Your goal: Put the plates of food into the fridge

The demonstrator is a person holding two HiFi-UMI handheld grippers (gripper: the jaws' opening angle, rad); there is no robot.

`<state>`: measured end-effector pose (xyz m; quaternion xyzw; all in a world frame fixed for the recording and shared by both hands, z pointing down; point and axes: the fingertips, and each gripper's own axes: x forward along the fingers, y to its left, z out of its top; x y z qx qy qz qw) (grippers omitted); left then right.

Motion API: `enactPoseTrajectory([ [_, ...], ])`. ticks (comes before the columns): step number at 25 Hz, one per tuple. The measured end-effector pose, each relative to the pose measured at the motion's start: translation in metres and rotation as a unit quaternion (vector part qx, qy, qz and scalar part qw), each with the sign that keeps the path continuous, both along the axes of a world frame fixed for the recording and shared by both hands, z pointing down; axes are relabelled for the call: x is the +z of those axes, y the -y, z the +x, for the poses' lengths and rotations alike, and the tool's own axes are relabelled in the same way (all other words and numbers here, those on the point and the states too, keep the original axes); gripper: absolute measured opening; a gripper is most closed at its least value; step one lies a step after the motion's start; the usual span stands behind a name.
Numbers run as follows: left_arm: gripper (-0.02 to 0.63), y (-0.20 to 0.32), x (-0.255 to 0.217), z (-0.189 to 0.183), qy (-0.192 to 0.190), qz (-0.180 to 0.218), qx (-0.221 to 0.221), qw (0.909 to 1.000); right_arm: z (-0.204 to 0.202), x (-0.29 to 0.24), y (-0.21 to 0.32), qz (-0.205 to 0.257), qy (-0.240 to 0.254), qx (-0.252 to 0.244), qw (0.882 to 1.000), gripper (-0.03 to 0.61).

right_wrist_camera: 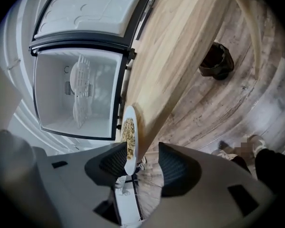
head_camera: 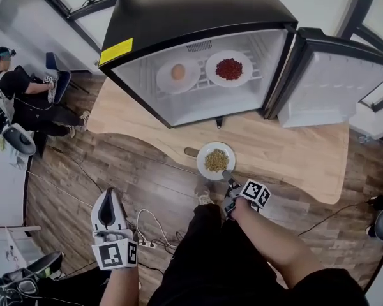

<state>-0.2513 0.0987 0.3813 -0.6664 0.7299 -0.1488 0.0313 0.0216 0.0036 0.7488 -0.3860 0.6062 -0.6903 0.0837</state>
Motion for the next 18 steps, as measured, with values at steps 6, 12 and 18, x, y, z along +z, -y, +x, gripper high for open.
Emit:
enactPoseTrajectory([
  [6,0.005,-0.002,0.008,0.007,0.012,-0.011,0.011,0.9998,0.0,0.006,0.008,0.004,0.007,-0.005,1.0,0.155],
  [12,0.005,0.009,0.011,0.012,-0.006,-0.008,0.019,0.9998,0.001,-0.01,-0.003,0.024,0.03,-0.011,0.999,0.04],
  [18,0.005,0.025,0.007,0.02,-0.013,0.006,0.036,0.9992,0.008,-0.027,-0.014,0.034,0.055,-0.011,0.998,0.034],
])
